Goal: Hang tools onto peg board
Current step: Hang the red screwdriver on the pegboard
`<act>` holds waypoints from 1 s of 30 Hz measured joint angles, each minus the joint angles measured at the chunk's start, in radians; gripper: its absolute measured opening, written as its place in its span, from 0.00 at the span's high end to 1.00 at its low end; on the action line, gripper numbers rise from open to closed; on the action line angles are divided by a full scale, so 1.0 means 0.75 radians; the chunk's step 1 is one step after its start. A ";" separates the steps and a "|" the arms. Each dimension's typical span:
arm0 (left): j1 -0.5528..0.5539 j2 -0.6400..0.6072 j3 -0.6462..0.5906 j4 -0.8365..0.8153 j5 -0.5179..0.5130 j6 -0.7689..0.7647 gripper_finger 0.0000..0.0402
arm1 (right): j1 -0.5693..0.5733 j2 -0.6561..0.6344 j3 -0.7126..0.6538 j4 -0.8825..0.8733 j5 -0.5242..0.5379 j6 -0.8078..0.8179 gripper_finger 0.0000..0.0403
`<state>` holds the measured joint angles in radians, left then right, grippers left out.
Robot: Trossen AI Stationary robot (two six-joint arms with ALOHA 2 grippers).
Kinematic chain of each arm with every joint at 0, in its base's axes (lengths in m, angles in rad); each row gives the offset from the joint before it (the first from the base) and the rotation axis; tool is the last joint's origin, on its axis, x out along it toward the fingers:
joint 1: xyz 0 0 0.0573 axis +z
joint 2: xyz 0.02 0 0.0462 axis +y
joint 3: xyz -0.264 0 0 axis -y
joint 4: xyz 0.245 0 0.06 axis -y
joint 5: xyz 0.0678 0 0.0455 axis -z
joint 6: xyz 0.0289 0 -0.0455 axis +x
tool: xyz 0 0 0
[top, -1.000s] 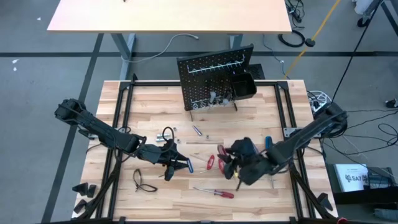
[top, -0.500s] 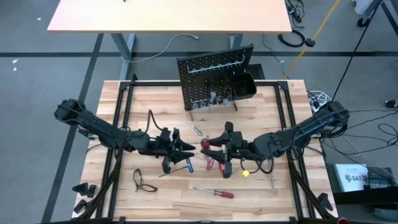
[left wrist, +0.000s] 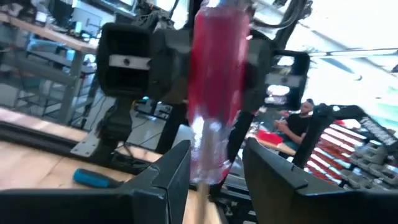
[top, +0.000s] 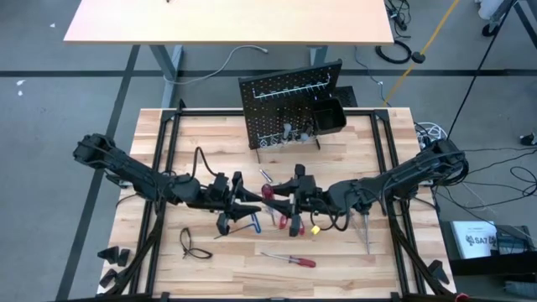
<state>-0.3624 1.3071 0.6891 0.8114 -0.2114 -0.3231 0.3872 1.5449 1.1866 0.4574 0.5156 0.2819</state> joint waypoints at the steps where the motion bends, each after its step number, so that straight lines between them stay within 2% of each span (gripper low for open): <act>1: 0.005 0.000 0.000 -0.018 -0.011 -0.003 0.63 | -0.002 0.003 0.000 0.017 -0.001 0.003 0.71; 9: 0.036 0.001 0.000 -0.038 0.003 -0.011 0.63 | -0.038 0.052 0.000 0.106 -0.025 0.019 0.71; 15: 0.056 0.001 0.000 -0.043 0.112 -0.016 0.63 | -0.062 0.093 0.000 0.136 -0.018 0.024 0.71; 30: 0.082 0.001 0.000 -0.054 0.114 -0.050 0.63 | -0.081 0.142 0.001 0.185 -0.021 0.058 0.71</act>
<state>-0.3012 1.3075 0.6891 0.7706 -0.1260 -0.3603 0.3264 1.6517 1.1870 0.5963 0.5002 0.3256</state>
